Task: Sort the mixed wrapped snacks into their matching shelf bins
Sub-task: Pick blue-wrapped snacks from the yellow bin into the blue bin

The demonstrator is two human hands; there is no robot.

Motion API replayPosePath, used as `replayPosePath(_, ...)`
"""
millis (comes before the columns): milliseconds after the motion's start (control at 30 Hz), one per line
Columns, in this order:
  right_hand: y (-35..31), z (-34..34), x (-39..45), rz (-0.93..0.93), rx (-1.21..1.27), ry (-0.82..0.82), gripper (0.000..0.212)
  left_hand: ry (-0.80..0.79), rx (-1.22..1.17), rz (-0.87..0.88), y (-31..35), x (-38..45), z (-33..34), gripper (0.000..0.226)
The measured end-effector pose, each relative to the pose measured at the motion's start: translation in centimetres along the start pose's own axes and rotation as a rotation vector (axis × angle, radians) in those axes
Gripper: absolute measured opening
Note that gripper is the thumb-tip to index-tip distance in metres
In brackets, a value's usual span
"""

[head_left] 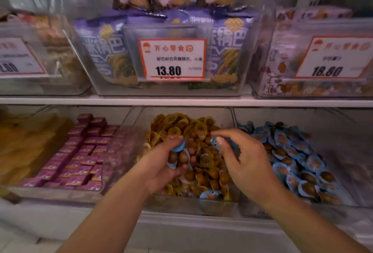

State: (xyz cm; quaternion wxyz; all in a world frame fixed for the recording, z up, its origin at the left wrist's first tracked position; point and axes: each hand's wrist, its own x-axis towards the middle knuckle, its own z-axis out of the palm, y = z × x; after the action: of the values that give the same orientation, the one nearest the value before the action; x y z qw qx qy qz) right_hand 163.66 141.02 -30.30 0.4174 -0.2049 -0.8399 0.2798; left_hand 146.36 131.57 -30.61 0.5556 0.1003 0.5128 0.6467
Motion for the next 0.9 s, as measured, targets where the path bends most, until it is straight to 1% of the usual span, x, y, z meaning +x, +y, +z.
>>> replayPosePath(67,-1.2,-0.3,0.2,0.125,0.077,0.042,0.017,-0.032,-0.165,0.004,0.6,-0.8,0.2,0.019)
replayPosePath(133,-2.5,0.1,0.5,0.295,0.22,0.099,0.021,-0.094,-0.279,0.017,1.1,-1.8,0.3,0.023)
replayPosePath(200,-3.6,1.6,0.7,0.581,0.417,0.154,0.025,-0.101,-0.326,0.078,1.2,-2.5,0.4,0.027)
replayPosePath(233,-4.0,2.6,0.6,0.758,0.549,0.136,0.024,-0.069,-0.338,0.127,1.1,-2.6,0.4,0.029)
replayPosePath(267,-4.4,3.7,0.6,0.936,0.707,0.09,0.023,-0.02,-0.324,0.192,0.9,-2.8,0.4,0.027)
replayPosePath(300,-4.9,4.6,0.6,1.093,0.871,0.022,0.027,0.053,-0.245,0.279,0.5,-2.8,0.4,0.021)
replayPosePath(333,-5.4,5.2,0.7,1.208,1.017,-0.057,0.038,0.145,-0.096,0.376,0.1,-2.9,0.4,0.016)
replayPosePath(367,-5.6,5.6,0.7,1.254,1.152,-0.118,0.048,0.23,0.094,0.473,-0.4,-2.9,0.4,0.018)
replayPosePath(400,-5.8,5.9,0.8,1.256,1.26,-0.142,0.054,0.272,0.273,0.565,-1.0,-2.9,0.3,0.02)
replayPosePath(467,-6.1,6.1,1.1,1.243,1.392,-0.128,0.058,0.258,0.643,0.77,-2.1,-2.9,-0.1,0.017)
replayPosePath(500,-6.1,6.1,1.2,1.216,1.449,-0.114,0.059,0.276,0.88,0.882,-2.5,-3.0,-0.2,0.022)
replayPosePath(533,-6.2,6.1,1.3,1.198,1.477,-0.108,0.059,0.316,1.121,0.964,-2.8,-2.8,-0.4,0.031)
replayPosePath(567,-6.0,6.2,1.4,1.197,1.47,-0.101,0.058,0.341,1.298,1.006,-2.8,-2.7,-0.5,0.042)
replayPosePath(633,-5.7,5.8,1.6,1.164,1.435,-0.088,0.054,0.34,1.461,0.998,-2.6,-3.0,-0.7,0.059)
replayPosePath(667,-5.7,5.4,1.8,1.133,1.414,-0.086,0.051,0.304,1.5,1.017,-2.3,-3.0,-0.9,0.066)
replayPosePath(700,-5.5,5.0,2.0,1.104,1.374,-0.085,0.046,0.235,1.503,1.02,-2.3,-3.4,-1.2,0.071)
replayPosePath(733,-5.4,4.5,2.2,1.063,1.332,-0.081,0.04,0.139,1.435,1.0,-2.1,-3.5,-1.0,0.074)
replayPosePath(767,-5.2,4.0,2.3,1.0,1.287,-0.071,0.036,0.046,1.28,0.96,-2.2,-3.4,-0.8,0.073)
replayPosePath(800,-4.9,3.3,2.3,0.932,1.24,-0.061,0.034,-0.025,1.014,0.84,-1.9,-3.4,-0.5,0.068)
replayPosePath(833,-4.6,2.6,2.3,0.87,1.19,-0.048,0.029,-0.035,0.721,0.704,-1.6,-3.3,0.1,0.06)
replayPosePath(867,-4.5,1.6,2.4,0.826,1.125,-0.034,0.021,-0.007,0.534,0.578,-1.2,-3.1,0.3,0.054)
replayPosePath(900,-4.1,0.6,2.3,0.789,1.04,-0.025,0.013,0.007,0.477,0.566,-1.2,-2.7,0.2,0.053)
